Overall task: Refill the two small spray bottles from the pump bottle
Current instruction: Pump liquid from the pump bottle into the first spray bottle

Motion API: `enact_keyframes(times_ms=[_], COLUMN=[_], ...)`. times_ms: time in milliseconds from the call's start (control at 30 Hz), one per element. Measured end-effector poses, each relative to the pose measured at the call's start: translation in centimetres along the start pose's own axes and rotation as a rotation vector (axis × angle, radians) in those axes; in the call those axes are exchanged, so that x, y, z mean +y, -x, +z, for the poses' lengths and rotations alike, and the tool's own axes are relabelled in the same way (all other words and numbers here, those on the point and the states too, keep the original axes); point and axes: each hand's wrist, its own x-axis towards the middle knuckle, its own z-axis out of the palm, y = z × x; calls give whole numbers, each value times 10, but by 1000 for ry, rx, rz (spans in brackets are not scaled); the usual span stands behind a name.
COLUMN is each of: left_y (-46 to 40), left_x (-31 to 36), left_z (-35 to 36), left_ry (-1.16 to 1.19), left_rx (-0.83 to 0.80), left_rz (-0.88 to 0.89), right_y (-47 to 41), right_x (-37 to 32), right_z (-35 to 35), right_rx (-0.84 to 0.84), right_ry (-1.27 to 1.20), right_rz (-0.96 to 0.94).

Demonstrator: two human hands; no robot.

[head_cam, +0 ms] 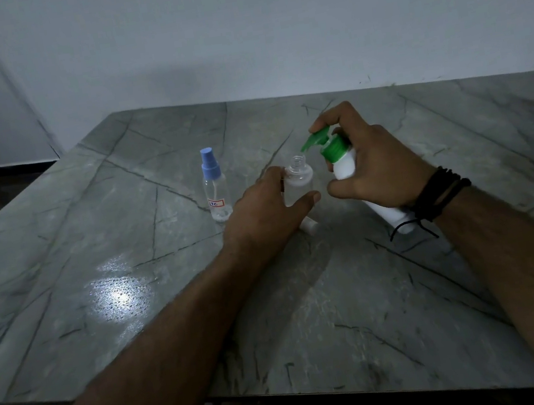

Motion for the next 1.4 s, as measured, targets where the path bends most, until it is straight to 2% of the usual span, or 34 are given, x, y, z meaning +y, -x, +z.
enact_keyframes(times_ms=[1400], left_y=[0], left_x=[2], left_z=[0], left_ry=[20], left_rx=[-27], left_rz=[-21], right_y=[0], right_x=[-1], right_z=[0], right_rx=[-6], right_ry=[1], right_rz=[13])
